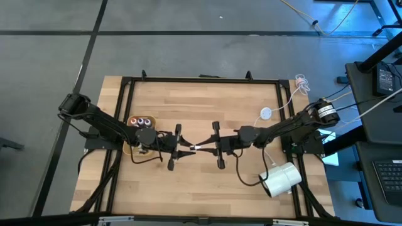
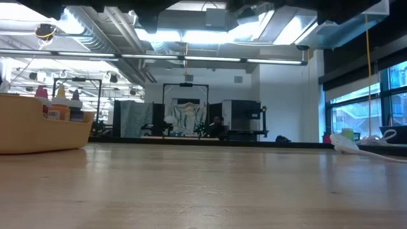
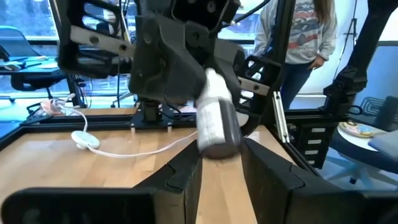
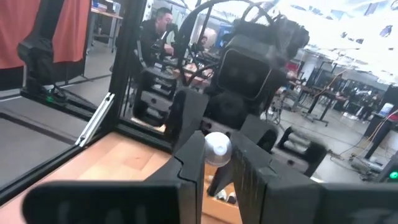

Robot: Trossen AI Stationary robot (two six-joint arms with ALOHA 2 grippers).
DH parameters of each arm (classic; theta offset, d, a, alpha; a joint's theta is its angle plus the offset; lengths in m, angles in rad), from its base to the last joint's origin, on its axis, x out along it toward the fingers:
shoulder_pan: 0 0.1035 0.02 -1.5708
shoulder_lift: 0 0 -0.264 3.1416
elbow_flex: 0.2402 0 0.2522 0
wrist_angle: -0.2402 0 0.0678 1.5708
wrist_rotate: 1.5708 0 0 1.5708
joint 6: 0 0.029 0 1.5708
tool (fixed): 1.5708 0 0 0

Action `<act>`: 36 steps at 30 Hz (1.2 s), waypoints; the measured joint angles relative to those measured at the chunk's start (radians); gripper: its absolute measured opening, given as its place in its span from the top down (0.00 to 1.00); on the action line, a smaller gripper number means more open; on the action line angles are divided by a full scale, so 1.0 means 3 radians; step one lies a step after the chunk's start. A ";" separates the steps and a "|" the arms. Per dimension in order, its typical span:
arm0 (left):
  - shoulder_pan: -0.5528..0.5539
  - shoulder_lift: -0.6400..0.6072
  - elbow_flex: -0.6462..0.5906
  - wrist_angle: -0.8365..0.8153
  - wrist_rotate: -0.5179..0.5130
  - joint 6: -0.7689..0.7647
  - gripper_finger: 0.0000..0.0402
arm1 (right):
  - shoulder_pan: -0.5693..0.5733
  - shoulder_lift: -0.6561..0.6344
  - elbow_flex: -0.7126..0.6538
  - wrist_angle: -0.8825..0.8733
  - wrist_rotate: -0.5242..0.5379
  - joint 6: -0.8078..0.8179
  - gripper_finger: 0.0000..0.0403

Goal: Pick & Place food coloring
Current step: Put the small red food coloring bottle into the yellow bin

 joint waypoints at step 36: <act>0.0005 -0.0060 0.0008 -0.0166 -0.0159 0.0043 0.81 | -0.0001 -0.0029 -0.0009 -0.0677 0.0214 -0.0011 0.40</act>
